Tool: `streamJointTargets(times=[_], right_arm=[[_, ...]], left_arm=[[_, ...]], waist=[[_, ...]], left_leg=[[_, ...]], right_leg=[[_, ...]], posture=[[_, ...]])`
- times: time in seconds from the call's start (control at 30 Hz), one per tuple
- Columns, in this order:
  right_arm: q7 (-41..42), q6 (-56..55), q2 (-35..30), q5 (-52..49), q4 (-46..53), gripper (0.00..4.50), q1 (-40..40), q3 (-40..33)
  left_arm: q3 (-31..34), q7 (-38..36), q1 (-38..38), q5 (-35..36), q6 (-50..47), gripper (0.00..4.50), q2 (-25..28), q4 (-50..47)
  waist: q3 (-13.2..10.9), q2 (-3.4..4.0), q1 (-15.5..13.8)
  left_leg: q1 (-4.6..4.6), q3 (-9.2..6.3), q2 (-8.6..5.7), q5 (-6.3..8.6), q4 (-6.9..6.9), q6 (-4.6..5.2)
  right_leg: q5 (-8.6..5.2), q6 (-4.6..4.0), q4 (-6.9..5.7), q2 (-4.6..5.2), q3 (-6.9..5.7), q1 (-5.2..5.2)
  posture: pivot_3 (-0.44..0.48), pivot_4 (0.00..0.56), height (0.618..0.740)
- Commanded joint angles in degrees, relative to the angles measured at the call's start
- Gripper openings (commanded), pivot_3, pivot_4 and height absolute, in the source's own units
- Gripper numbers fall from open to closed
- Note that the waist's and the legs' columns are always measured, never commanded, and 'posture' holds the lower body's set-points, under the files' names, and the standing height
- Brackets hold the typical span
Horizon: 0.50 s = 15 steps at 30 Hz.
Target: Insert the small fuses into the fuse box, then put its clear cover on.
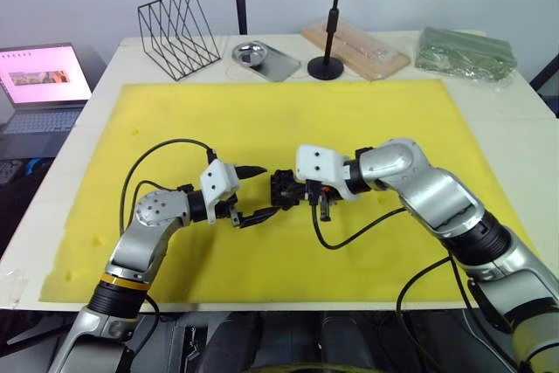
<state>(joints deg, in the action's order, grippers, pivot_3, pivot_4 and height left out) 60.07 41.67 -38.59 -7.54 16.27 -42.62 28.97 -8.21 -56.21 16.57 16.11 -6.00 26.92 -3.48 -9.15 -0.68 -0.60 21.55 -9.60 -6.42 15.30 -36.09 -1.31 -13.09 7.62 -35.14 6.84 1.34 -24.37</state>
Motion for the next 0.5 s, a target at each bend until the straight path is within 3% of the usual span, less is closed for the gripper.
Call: streamJointTargets(times=[0.03,0.43,0.5], right_arm=[[0.79,-1.09,0.41,0.99,-0.11,0.0,-0.55,0.54],[2.62,-4.54,1.24,3.32,-2.63,0.0,-1.17,0.95],[2.86,-4.61,1.44,3.23,-2.61,0.55,-1.02,0.54]], left_arm=[[0.09,-0.02,0.68,0.1,0.14,4.46,0.27,-1.8],[-0.06,0.02,0.91,0.01,-0.05,4.46,0.18,-1.63],[0.01,0.03,0.74,-0.1,0.13,4.5,0.23,-1.5]], waist=[[0.0,0.0,0.0],[0.01,0.0,0.06],[0.01,0.0,0.05]], left_leg=[[0.0,0.0,0.0,0.0,0.0,0.0],[-0.03,0.0,0.0,0.0,0.0,0.0],[-0.03,0.0,0.0,0.0,0.0,-0.01]], right_leg=[[0.0,0.0,0.0,0.0,0.0,0.0],[0.0,0.0,-0.01,0.0,0.0,0.01],[0.0,0.0,-0.02,-0.01,0.0,0.01]], posture=[[0.0,0.15,0.74],[0.0,0.15,0.74],[0.0,0.15,0.74]])
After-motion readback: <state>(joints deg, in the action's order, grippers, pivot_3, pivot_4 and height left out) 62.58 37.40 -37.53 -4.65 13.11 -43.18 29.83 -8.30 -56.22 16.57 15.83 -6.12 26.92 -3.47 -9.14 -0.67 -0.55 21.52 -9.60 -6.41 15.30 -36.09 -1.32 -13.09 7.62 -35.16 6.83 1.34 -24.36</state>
